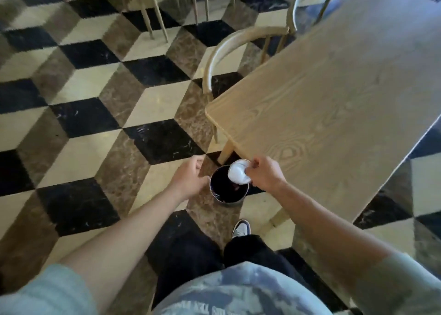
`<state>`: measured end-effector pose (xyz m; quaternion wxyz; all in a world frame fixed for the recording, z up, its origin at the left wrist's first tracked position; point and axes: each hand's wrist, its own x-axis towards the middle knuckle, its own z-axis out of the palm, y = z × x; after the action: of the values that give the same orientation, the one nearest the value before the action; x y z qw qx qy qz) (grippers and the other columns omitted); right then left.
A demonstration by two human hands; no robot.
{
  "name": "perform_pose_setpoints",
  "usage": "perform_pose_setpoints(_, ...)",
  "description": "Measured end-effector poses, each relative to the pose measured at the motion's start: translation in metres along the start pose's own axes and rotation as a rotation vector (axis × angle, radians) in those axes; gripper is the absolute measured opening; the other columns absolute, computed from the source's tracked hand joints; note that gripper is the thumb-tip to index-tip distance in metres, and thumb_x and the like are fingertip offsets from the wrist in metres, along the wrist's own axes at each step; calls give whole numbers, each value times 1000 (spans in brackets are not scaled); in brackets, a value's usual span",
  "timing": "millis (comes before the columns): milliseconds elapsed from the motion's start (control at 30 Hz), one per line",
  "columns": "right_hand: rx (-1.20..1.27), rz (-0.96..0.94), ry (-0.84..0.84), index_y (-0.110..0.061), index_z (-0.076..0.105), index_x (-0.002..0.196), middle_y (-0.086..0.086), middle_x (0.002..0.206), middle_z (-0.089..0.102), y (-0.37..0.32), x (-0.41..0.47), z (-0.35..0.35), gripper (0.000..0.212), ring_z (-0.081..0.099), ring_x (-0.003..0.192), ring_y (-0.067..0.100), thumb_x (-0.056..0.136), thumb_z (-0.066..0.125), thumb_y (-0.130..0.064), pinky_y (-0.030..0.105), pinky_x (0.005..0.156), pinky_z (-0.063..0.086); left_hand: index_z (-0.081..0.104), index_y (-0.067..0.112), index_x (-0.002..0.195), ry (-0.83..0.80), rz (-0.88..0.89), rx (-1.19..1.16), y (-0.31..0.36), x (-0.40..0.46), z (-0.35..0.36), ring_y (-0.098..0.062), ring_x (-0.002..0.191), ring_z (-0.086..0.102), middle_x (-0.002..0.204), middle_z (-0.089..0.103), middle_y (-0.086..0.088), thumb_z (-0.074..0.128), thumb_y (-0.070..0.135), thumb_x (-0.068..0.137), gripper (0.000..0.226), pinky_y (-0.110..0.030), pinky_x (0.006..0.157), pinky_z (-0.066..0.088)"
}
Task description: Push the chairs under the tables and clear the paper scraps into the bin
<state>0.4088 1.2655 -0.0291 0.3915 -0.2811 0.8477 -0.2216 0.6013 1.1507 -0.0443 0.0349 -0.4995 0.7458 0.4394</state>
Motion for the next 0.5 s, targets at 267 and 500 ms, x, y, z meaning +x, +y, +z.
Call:
perform_pose_setpoints(267, 302, 307, 63, -14, 47, 143, 4, 139, 59, 20, 11, 53, 55, 60, 121, 23, 94, 64, -34, 35, 98, 49, 52, 23, 136, -76, -54, 49, -43, 46, -35, -19, 104, 59, 116, 60, 2, 61, 29, 95, 42, -37, 91, 51)
perform_pose_setpoints(500, 405, 445, 223, -19, 59, 129, 2, 128, 65, 11, -11, 65, 37, 67, 108, 27, 92, 61, -25, 33, 68, 53, 55, 21, 129, -320, 195, 222, -29, 95, -70, -14, 88, 61, 95, 61, 11, 57, 24, 96, 33, -30, 72, 47)
